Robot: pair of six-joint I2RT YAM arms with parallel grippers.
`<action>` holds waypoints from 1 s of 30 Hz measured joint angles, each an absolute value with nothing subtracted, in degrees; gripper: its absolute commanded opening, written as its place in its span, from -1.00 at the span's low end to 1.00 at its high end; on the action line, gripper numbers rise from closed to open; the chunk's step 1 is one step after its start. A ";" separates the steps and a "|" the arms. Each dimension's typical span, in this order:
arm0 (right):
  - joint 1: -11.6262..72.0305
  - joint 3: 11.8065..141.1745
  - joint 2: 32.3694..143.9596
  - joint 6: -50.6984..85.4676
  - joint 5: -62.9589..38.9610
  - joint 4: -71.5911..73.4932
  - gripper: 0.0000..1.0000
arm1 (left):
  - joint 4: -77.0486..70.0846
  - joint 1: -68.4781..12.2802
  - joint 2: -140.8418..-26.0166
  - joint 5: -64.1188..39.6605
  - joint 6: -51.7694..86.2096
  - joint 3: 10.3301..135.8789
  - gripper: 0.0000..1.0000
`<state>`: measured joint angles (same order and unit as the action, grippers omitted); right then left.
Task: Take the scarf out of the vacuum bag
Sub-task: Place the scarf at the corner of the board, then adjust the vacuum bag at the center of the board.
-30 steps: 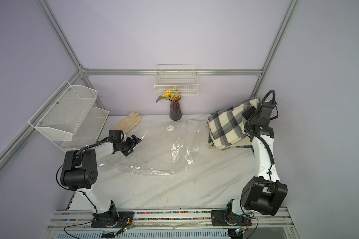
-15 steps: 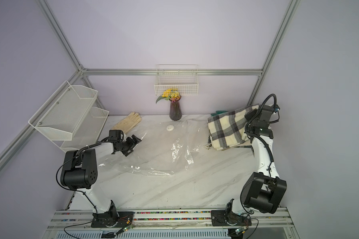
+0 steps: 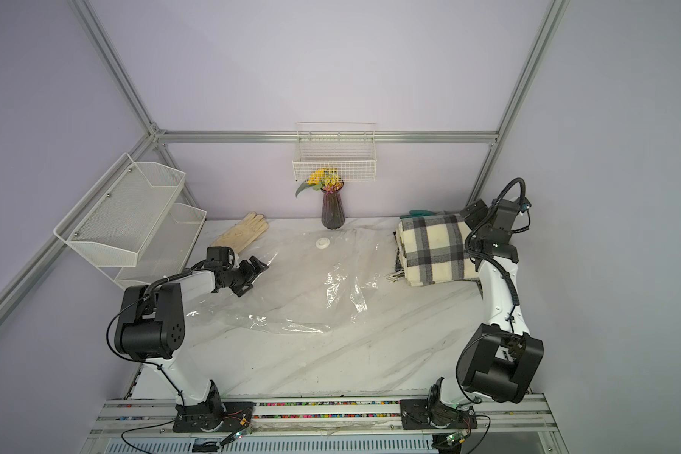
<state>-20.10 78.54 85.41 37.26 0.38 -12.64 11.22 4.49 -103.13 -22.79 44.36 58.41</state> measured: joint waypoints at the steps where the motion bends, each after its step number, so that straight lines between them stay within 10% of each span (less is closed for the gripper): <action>1: -20.10 78.54 85.41 37.28 0.38 -12.64 0.94 | 11.14 4.49 -103.04 -22.79 44.31 58.30 1.00; 16: -18.13 78.52 85.43 37.34 -7.18 -11.38 0.95 | 26.50 1.23 -87.64 -17.15 38.61 64.47 1.00; 30: 22.31 77.21 90.65 37.32 -24.88 -9.96 0.74 | 28.88 0.40 -83.85 -17.02 34.52 66.41 0.99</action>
<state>22.31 77.21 90.65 37.32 -24.88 -9.96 28.88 0.40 -83.85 -17.02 34.52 66.41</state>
